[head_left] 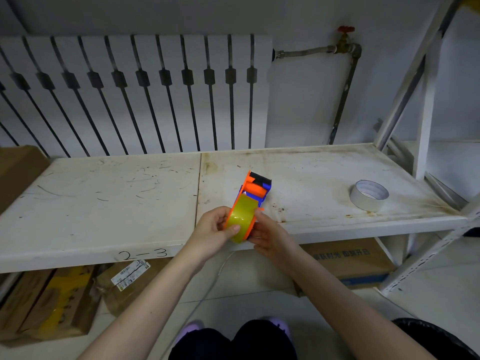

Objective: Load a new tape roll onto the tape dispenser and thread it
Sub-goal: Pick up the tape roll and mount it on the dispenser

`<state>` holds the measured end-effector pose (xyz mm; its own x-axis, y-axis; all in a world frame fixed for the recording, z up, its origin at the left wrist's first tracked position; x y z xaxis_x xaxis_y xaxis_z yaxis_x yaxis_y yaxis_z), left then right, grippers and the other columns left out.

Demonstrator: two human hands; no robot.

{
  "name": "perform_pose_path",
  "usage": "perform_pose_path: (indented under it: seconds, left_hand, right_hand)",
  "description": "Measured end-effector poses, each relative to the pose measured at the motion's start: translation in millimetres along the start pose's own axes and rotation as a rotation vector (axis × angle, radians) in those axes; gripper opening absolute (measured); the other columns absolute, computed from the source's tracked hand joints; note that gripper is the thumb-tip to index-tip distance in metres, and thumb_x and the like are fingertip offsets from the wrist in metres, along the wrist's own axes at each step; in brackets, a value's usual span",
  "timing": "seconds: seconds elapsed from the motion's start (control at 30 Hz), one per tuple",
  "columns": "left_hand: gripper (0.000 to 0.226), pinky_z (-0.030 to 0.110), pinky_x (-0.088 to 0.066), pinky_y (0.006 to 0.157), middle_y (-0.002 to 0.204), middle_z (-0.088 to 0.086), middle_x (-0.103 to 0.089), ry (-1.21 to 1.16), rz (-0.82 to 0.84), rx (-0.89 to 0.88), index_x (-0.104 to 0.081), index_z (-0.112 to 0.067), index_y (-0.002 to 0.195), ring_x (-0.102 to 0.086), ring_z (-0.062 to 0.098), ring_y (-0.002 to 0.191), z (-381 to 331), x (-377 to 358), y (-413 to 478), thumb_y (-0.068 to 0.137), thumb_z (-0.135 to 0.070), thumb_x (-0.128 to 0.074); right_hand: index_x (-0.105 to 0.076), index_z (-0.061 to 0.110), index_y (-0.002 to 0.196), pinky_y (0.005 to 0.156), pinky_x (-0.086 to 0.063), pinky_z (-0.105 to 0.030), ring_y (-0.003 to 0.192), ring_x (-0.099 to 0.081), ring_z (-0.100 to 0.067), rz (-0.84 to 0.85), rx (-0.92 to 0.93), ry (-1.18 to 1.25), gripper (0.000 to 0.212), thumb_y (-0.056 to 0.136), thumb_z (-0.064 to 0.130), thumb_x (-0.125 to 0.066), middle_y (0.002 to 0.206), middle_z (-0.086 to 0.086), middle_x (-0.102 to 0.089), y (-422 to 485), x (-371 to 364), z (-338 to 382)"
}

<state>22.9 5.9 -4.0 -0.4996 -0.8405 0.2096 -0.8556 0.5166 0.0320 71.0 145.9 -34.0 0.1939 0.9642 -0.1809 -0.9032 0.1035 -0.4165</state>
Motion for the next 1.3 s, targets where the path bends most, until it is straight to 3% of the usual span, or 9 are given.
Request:
perform_pose_path:
  seconds: [0.17, 0.3, 0.43, 0.57, 0.67, 0.83, 1.03, 1.17, 1.3]
  left_hand:
    - [0.029, 0.012, -0.051, 0.066, 0.085, 0.001, -0.068, -0.076, 0.003, 0.088, -0.062, -0.012, 0.092, -0.065, -0.004, 0.070, 12.2, -2.9, 1.6, 0.083, 0.014, -0.055]
    - [0.031, 0.012, -0.051, 0.064, 0.086, -0.001, -0.070, -0.097, 0.010, 0.120, -0.063, -0.015, 0.093, -0.067, -0.003, 0.072, 17.5, 0.1, 4.6, 0.084, 0.013, -0.054]
    - [0.029, 0.016, -0.053, 0.065, 0.082, 0.000, -0.069, -0.036, 0.073, 0.147, -0.061, -0.013, 0.091, -0.066, 0.008, 0.074, 17.0, 7.7, 9.9, 0.084, 0.015, -0.052]
    - [0.022, 0.025, -0.051, 0.072, 0.088, 0.010, -0.066, 0.009, 0.069, 0.224, -0.058, -0.003, 0.102, -0.062, 0.020, 0.080, 14.8, 12.8, 16.2, 0.085, 0.010, -0.051]
    - [0.010, 0.031, -0.045, 0.075, 0.086, 0.010, -0.062, 0.016, 0.038, 0.247, -0.060, -0.007, 0.091, -0.057, 0.021, 0.081, 15.8, 13.2, 19.6, 0.092, -0.006, -0.050]
    - [0.022, 0.031, -0.041, 0.071, 0.087, 0.014, -0.057, 0.060, -0.014, 0.252, -0.059, -0.006, 0.088, -0.051, 0.022, 0.080, 19.0, 10.4, 22.9, 0.098, -0.017, -0.042]
    - [0.026, 0.030, -0.040, 0.070, 0.088, 0.010, -0.058, 0.050, -0.098, 0.276, -0.059, -0.010, 0.086, -0.052, 0.022, 0.083, 14.4, 6.1, 32.2, 0.099, -0.021, -0.040]
    - [0.024, 0.030, -0.043, 0.072, 0.095, 0.012, -0.059, 0.052, -0.095, 0.300, -0.060, -0.006, 0.097, -0.054, 0.023, 0.086, 7.0, 4.9, 37.2, 0.098, -0.020, -0.040]
    - [0.026, 0.031, -0.045, 0.075, 0.101, 0.013, -0.060, 0.086, -0.113, 0.308, -0.059, -0.005, 0.101, -0.055, 0.024, 0.092, 3.3, 4.5, 39.8, 0.097, -0.025, -0.044]
  right_hand:
    - [-0.055, 0.021, 0.110, 0.097, -0.037, -0.034, 0.116, -0.052, -0.020, -0.101, 0.042, -0.120, 0.029, 0.089, 0.040, -0.056, 0.120, -0.005, -0.058, -3.8, 3.1, 2.8]
    - [-0.044, 0.015, 0.131, 0.092, -0.040, -0.029, 0.113, -0.046, -0.011, -0.266, 0.278, -0.428, 0.056, 0.083, 0.031, -0.068, 0.135, -0.003, -0.049, -4.3, 5.9, 7.9]
    - [-0.040, 0.029, 0.128, 0.072, -0.035, -0.008, 0.106, -0.042, -0.001, -0.188, 0.491, -0.563, 0.056, 0.081, 0.028, -0.070, 0.118, 0.013, -0.046, -2.8, 2.5, 16.9]
    - [-0.045, 0.020, 0.129, 0.083, -0.040, -0.020, 0.105, -0.047, -0.007, -0.126, 0.463, -0.677, 0.058, 0.079, 0.033, -0.071, 0.116, 0.008, -0.050, 6.0, 0.8, 23.9]
    - [-0.046, 0.017, 0.122, 0.082, -0.043, -0.024, 0.106, -0.050, -0.011, -0.159, 0.486, -0.683, 0.063, 0.071, 0.032, -0.079, 0.116, 0.005, -0.051, 12.5, 1.8, 22.2]
    - [-0.044, 0.023, 0.118, 0.084, -0.051, -0.030, 0.107, -0.053, -0.012, -0.200, 0.666, -0.749, 0.073, 0.058, 0.036, -0.083, 0.118, 0.007, -0.051, 7.7, -0.7, 10.1]
    - [-0.036, 0.019, 0.125, 0.080, -0.054, -0.034, 0.106, -0.050, -0.014, -0.181, 0.873, -1.004, 0.077, 0.064, 0.032, -0.081, 0.125, -0.002, -0.048, 1.5, -8.5, 9.4]
    - [-0.028, 0.024, 0.136, 0.090, -0.048, -0.028, 0.116, -0.045, -0.011, -0.126, 0.708, -0.809, 0.092, 0.063, 0.038, -0.082, 0.126, 0.010, -0.037, 7.1, -0.6, 13.7]
    - [-0.038, 0.022, 0.132, 0.086, -0.048, -0.025, 0.113, -0.049, -0.014, -0.137, 0.601, -0.804, 0.083, 0.064, 0.035, -0.083, 0.124, 0.006, -0.047, 18.9, 6.4, 17.2]
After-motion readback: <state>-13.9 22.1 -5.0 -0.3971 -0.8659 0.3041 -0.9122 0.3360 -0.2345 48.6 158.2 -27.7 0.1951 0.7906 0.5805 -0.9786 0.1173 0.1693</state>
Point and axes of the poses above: each hand's wrist, its own y-axis towards the middle knuckle, its own x-axis out of the back of the hand, z = x × y, the point moved 2 cm from there along y, towards the middle knuckle
